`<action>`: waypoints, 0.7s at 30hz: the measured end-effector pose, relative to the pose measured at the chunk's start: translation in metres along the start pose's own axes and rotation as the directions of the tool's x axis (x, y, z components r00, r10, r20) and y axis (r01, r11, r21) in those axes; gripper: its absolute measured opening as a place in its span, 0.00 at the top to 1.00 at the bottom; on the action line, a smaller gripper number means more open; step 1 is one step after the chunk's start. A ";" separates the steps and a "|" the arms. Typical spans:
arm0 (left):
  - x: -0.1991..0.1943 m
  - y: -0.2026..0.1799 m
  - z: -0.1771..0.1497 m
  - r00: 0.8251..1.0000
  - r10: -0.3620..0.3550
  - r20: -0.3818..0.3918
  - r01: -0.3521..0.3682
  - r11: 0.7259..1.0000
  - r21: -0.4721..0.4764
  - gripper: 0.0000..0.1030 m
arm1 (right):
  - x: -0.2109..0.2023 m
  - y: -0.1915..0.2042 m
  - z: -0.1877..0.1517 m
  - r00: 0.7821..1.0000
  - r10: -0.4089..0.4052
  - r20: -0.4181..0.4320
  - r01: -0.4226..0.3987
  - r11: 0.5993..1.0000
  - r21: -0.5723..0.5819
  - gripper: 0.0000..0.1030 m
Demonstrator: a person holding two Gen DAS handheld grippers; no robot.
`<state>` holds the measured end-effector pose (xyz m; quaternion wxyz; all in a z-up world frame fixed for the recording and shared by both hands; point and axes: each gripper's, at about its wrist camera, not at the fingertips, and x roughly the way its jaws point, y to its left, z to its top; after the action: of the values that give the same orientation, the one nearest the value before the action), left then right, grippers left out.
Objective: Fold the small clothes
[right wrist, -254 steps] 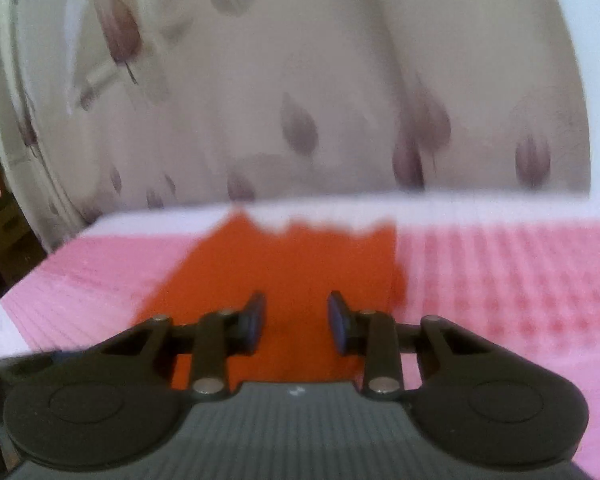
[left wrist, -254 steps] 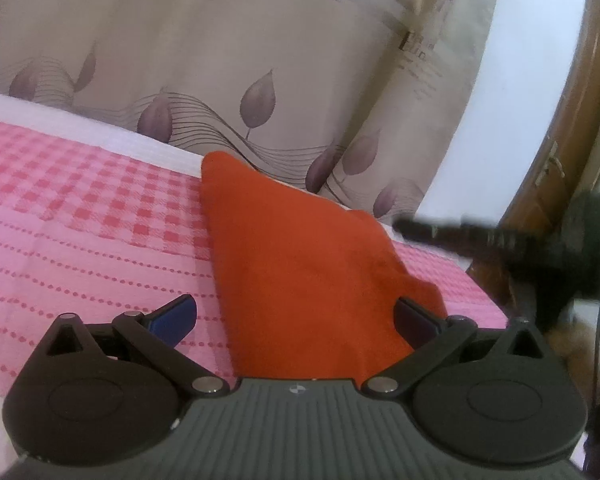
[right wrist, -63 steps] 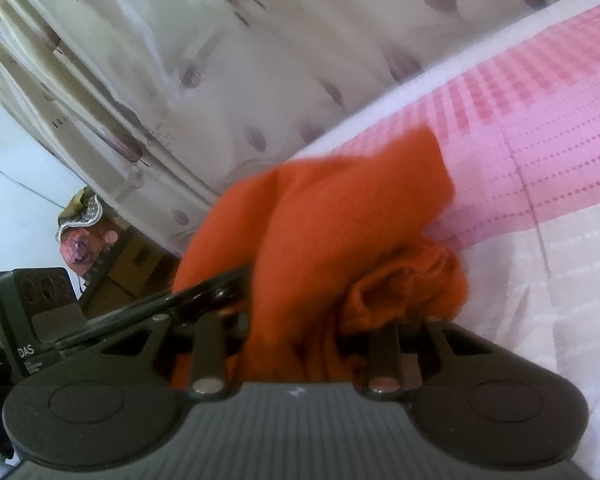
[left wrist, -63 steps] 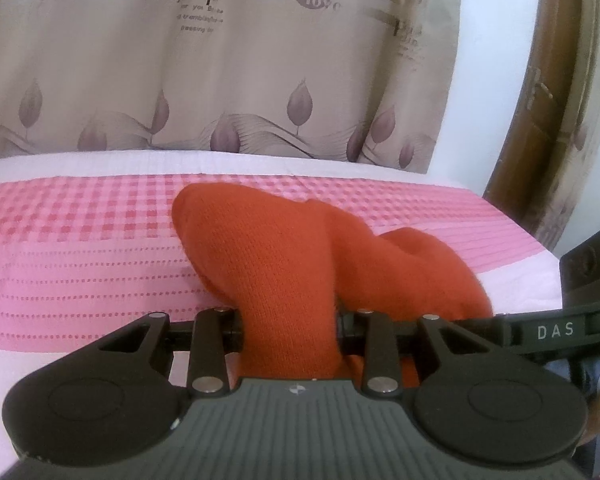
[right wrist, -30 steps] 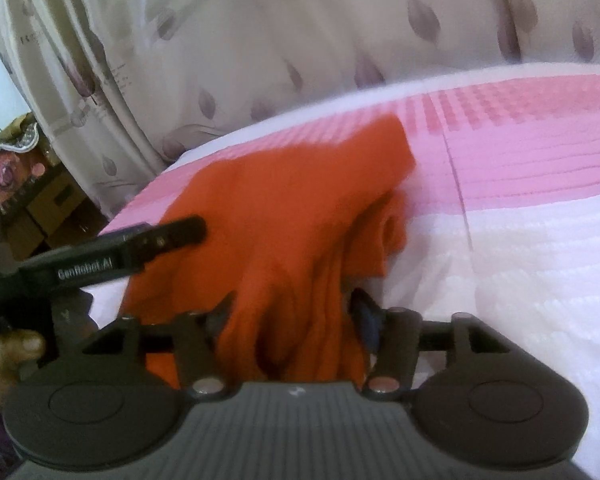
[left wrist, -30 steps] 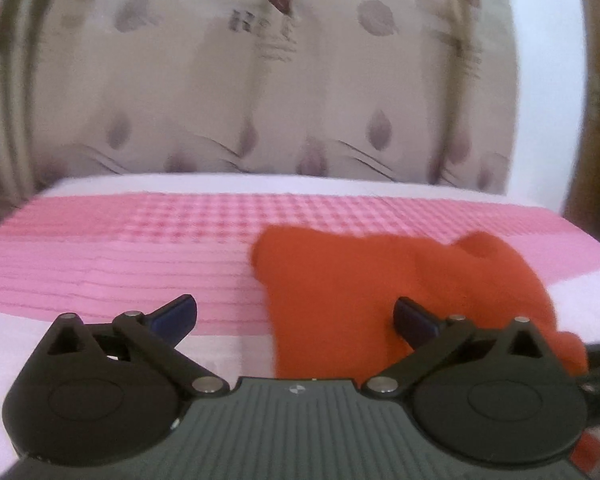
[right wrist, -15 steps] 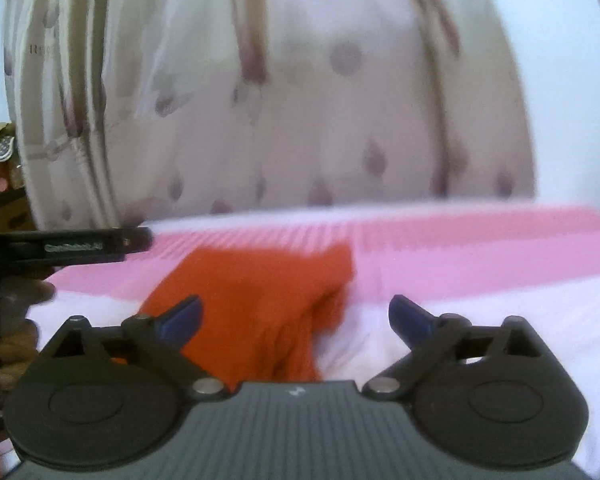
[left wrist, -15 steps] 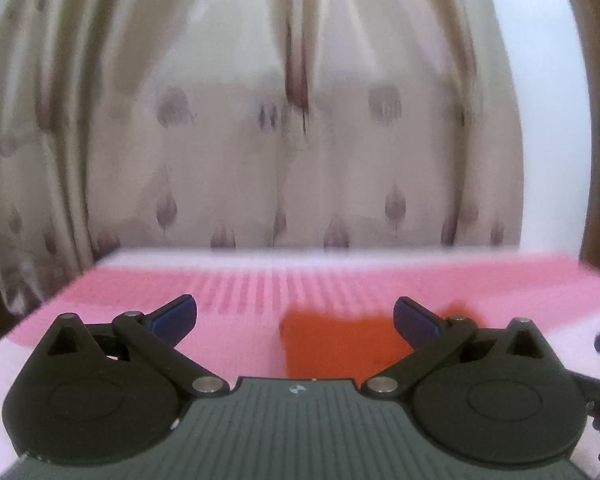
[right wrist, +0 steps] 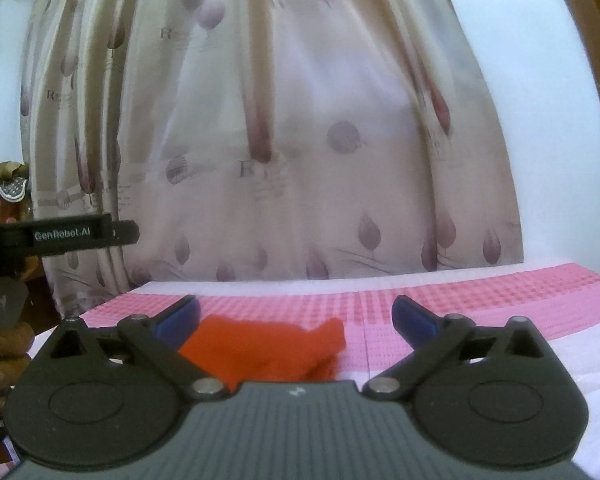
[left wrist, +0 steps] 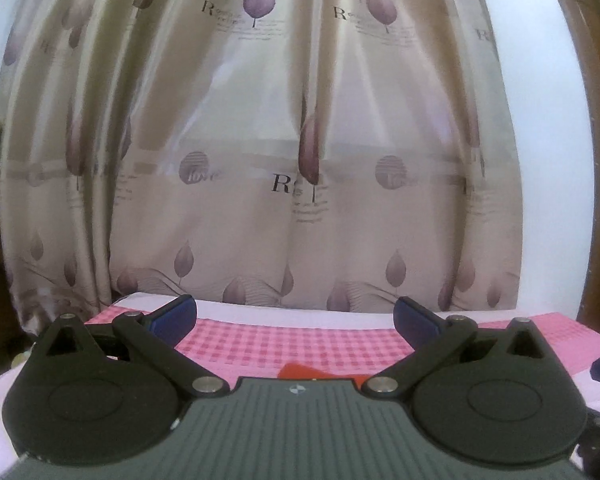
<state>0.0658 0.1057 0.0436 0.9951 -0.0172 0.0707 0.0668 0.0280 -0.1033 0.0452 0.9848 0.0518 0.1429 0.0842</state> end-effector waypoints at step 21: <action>0.007 0.006 -0.032 1.000 0.001 -0.017 -0.001 1.000 0.016 0.00 | 0.014 0.005 -0.012 0.986 -0.144 -0.086 0.141 0.989 -0.043 0.00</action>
<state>0.0679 0.1109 0.0108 0.9945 -0.0096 0.0798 0.0666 0.0372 -0.0946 0.0303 0.9817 0.0194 0.1884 0.0186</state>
